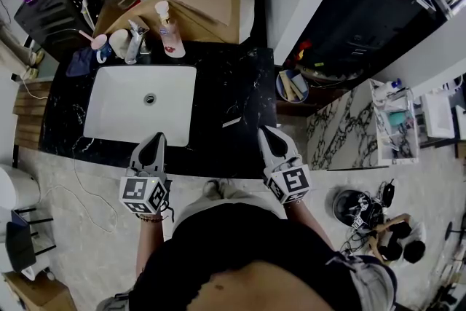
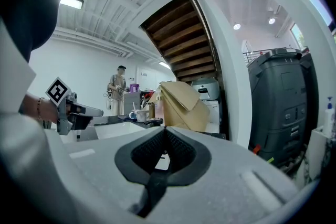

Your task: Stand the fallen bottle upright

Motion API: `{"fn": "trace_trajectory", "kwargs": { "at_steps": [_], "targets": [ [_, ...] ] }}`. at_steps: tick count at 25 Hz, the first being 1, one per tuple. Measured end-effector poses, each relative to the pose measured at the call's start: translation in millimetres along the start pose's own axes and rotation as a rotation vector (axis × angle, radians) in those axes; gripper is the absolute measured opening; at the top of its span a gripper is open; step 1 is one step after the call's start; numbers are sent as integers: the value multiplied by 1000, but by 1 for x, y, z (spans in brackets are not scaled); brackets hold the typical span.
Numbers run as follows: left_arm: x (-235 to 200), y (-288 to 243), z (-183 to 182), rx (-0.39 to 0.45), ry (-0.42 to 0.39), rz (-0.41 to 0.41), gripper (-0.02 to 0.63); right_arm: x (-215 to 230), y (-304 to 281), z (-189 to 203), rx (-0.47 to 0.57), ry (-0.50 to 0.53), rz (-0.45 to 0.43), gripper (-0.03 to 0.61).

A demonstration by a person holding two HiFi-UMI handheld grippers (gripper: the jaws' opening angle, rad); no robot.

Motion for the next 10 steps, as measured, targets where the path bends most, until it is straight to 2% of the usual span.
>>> {"fn": "trace_trajectory", "kwargs": {
  "at_steps": [10],
  "targets": [
    [-1, -3, 0, -5, 7, 0, 5, 3, -1, 2, -16, -12, 2, 5]
  ]
}}
Point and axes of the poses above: the fingertips, and each gripper's own axes: y backward along the fingers, x to its right, z out of its underside, the point moved 7 cm from there along y, backward along the fingers, and after that the axes turned 10 degrees about -x, right-handed, at the moved point
